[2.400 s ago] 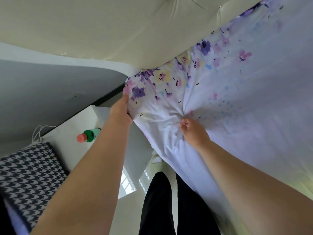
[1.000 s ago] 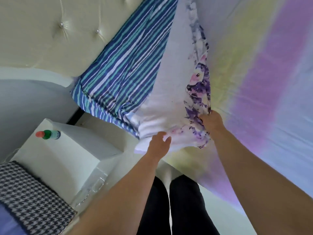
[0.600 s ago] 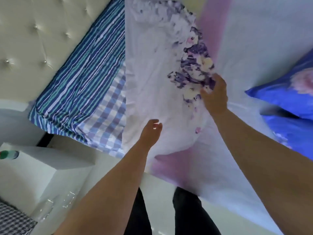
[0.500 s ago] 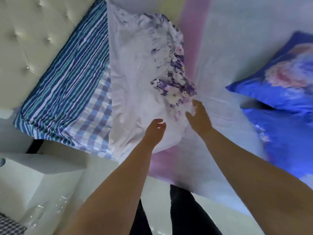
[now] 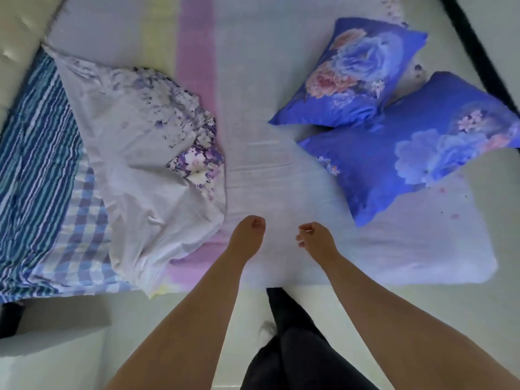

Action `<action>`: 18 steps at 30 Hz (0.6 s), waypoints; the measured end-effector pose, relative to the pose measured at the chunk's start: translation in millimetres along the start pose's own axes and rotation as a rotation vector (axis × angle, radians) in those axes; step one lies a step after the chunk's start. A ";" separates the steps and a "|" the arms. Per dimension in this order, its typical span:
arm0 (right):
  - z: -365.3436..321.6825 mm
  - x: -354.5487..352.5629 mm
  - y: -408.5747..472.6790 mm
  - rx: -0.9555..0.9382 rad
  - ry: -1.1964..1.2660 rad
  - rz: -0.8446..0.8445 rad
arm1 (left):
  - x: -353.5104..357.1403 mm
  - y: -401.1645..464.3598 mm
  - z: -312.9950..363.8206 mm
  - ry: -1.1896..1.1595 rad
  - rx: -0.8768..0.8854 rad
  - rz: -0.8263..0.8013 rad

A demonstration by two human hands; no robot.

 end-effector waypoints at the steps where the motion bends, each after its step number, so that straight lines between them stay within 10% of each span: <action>1: 8.7 -18.4 -5.5 0.031 0.035 0.013 | 20.1 -7.9 5.7 0.023 -0.002 -0.023; 18: 162.9 -488.0 39.8 0.507 0.818 0.539 | 383.3 -32.8 275.8 0.311 0.049 -0.266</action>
Point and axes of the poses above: each hand's wrist, its own y-axis towards the middle knuckle, its own x-axis out of the palm, z = x × y, the point moved 6 cm from there along y, towards the middle knuckle, and after that the axes turned 11 degrees about y, right-handed, at the moved point
